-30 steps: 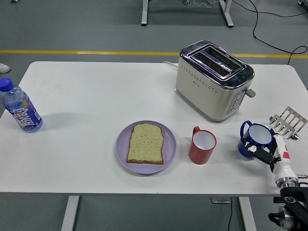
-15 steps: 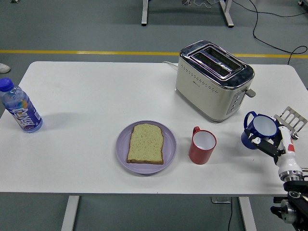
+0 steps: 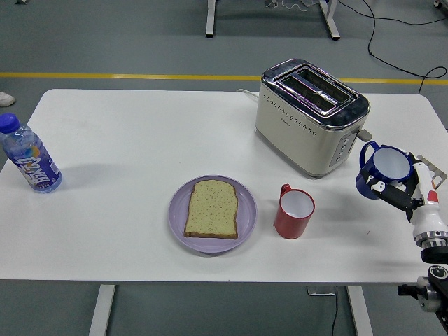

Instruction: Pick up the cup,pour liquid into bread,place the cup on the desk

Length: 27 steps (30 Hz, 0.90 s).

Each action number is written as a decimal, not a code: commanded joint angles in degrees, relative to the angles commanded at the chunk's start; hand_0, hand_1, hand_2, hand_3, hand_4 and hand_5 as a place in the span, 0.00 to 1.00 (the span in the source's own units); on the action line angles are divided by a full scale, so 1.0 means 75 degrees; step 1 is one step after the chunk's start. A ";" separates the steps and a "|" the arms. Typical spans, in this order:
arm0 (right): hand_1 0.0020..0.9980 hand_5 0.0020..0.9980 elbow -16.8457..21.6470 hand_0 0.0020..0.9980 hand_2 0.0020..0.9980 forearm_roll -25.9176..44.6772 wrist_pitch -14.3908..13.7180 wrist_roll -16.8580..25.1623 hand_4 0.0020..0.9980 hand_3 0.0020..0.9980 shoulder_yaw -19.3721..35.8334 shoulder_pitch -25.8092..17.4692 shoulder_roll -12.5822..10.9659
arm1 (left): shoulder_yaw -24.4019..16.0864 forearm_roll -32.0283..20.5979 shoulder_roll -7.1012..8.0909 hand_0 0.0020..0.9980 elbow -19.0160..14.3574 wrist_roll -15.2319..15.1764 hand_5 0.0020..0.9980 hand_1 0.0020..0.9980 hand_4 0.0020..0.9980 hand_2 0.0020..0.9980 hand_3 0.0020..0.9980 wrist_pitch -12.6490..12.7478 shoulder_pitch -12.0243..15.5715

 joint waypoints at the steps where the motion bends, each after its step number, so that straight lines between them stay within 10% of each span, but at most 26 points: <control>1: 0.40 0.00 0.0180 0.38 0.52 -0.0141 -0.0011 -0.0201 0.76 0.52 0.0025 -0.0010 -0.0039 | 0.0008 -0.0015 0.0001 0.69 0.0000 -0.0004 1.00 0.76 0.40 0.77 0.61 0.0000 -0.0002; 14: 0.39 0.00 0.1784 0.37 0.51 -0.1193 0.0326 -0.2279 0.76 0.52 0.0036 0.0190 -0.0404 | 0.0067 -0.0117 0.0021 0.69 0.0004 -0.0039 1.00 0.76 0.40 0.77 0.61 -0.0012 -0.0012; 27: 0.39 0.00 0.2108 0.36 0.52 -0.1733 0.0567 -0.3322 0.77 0.52 -0.0574 0.1026 -0.0484 | 0.0117 -0.0206 0.0045 0.69 0.0006 -0.0076 1.00 0.76 0.40 0.77 0.61 -0.0015 -0.0039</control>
